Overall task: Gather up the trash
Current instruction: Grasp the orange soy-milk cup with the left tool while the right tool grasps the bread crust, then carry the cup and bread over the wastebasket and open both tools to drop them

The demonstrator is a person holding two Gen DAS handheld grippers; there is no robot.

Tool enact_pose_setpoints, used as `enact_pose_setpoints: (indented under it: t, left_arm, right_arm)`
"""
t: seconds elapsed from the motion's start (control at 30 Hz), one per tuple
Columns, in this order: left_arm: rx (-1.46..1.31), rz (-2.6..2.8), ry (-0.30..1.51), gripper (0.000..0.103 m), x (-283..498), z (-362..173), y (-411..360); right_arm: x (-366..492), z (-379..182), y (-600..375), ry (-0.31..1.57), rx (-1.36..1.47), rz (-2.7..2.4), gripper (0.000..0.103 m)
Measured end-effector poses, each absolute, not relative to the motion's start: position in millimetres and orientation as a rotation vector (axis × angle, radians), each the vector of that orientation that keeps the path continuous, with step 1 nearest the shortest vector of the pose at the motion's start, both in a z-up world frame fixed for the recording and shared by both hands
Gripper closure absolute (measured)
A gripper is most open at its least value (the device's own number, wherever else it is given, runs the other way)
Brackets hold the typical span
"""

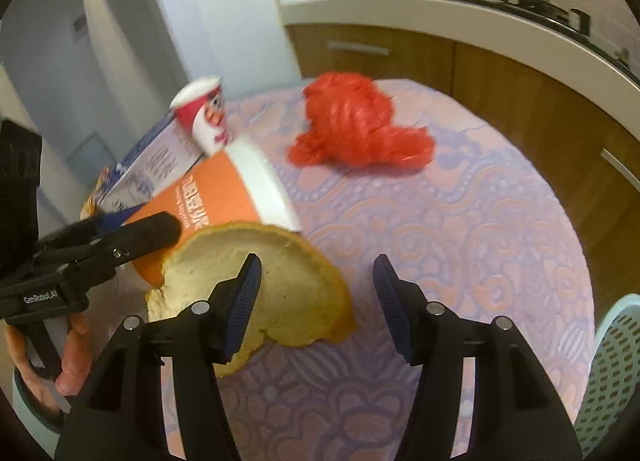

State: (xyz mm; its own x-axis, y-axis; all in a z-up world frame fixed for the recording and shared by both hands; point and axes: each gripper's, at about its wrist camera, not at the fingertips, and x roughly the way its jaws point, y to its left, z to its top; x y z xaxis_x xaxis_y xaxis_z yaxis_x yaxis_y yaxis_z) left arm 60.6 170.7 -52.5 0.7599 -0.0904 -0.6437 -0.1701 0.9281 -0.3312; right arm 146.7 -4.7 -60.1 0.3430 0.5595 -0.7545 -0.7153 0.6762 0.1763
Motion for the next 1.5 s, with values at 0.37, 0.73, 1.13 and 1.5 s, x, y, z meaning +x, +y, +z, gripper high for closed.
enact_pose_setpoints:
  t: [0.37, 0.73, 1.13, 1.5]
  left_arm:
    - [-0.349, -0.04, 0.747, 0.031, 62, -55, 156]
    - [-0.182, 0.03, 0.775, 0.042, 65, -53, 113]
    - [-0.064, -0.212, 0.715, 0.042, 77, 4, 2]
    - [0.16, -0.402, 0.766, 0.042, 118, 10, -138]
  right_arm:
    - [117, -44, -59, 0.814, -0.063, 0.811, 0.097]
    - [103, -33, -155, 0.735, 0.062, 0.65, 0.097]
    - [103, -17, -288, 0.642, 0.224, 0.431, 0.097]
    - [130, -43, -372, 0.715, 0.276, 0.167, 0.097]
